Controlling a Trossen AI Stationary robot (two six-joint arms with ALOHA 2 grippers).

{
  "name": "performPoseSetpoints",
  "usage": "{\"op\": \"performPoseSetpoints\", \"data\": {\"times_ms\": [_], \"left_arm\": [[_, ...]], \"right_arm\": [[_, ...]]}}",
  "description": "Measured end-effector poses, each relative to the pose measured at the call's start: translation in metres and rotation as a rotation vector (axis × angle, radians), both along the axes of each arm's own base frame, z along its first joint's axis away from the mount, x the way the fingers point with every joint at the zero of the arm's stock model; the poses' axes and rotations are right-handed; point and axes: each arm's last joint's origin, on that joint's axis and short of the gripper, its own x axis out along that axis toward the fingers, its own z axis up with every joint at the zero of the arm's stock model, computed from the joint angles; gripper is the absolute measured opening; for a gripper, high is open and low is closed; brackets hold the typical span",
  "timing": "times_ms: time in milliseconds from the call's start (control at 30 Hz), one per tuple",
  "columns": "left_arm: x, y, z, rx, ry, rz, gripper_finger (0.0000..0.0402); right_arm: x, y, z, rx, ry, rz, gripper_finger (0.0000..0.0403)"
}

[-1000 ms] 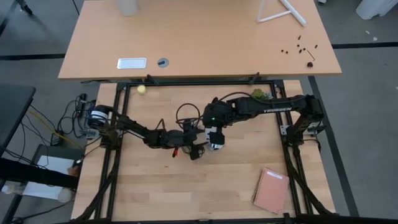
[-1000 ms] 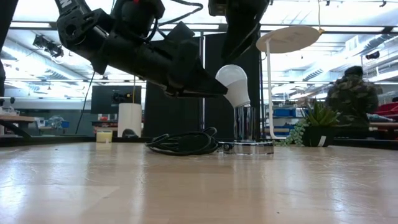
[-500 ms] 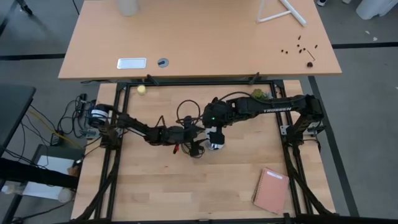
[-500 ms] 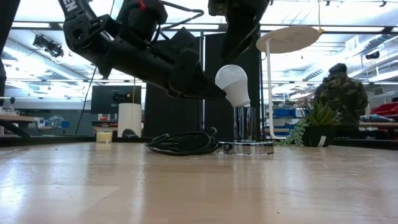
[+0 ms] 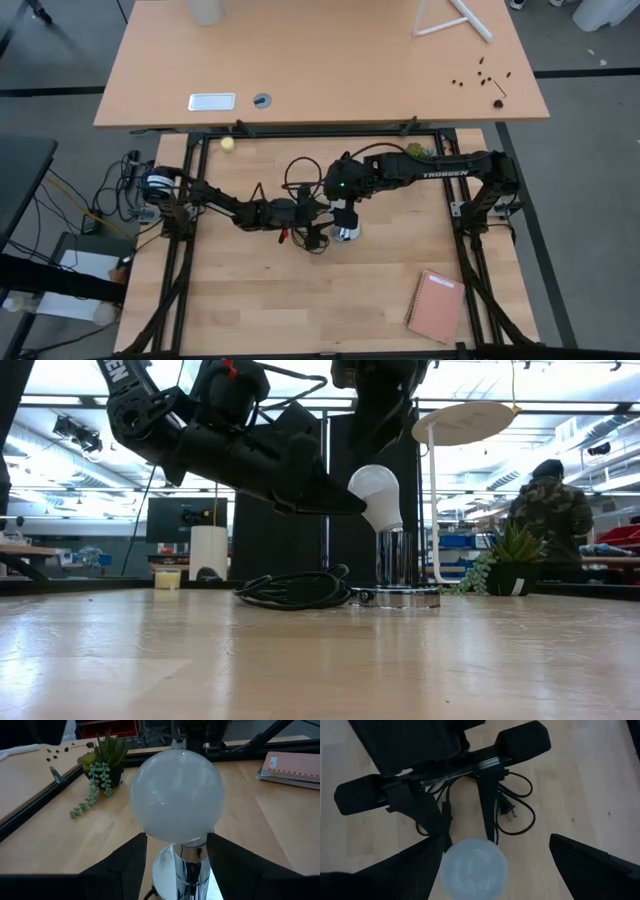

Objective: Screw lightbulb
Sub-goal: Insert the white lightbulb into the metallic lamp

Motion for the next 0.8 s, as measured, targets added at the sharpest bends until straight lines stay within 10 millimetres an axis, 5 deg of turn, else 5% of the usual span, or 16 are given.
{"op": "performPoseSetpoints", "data": {"times_ms": [800], "left_arm": [[0.0067,-0.0015,0.0089,0.01,-0.033,-0.051,0.0211]], "right_arm": [[-0.0083,0.0044,-0.0045,-0.033,0.107,0.092,0.0372]]}}
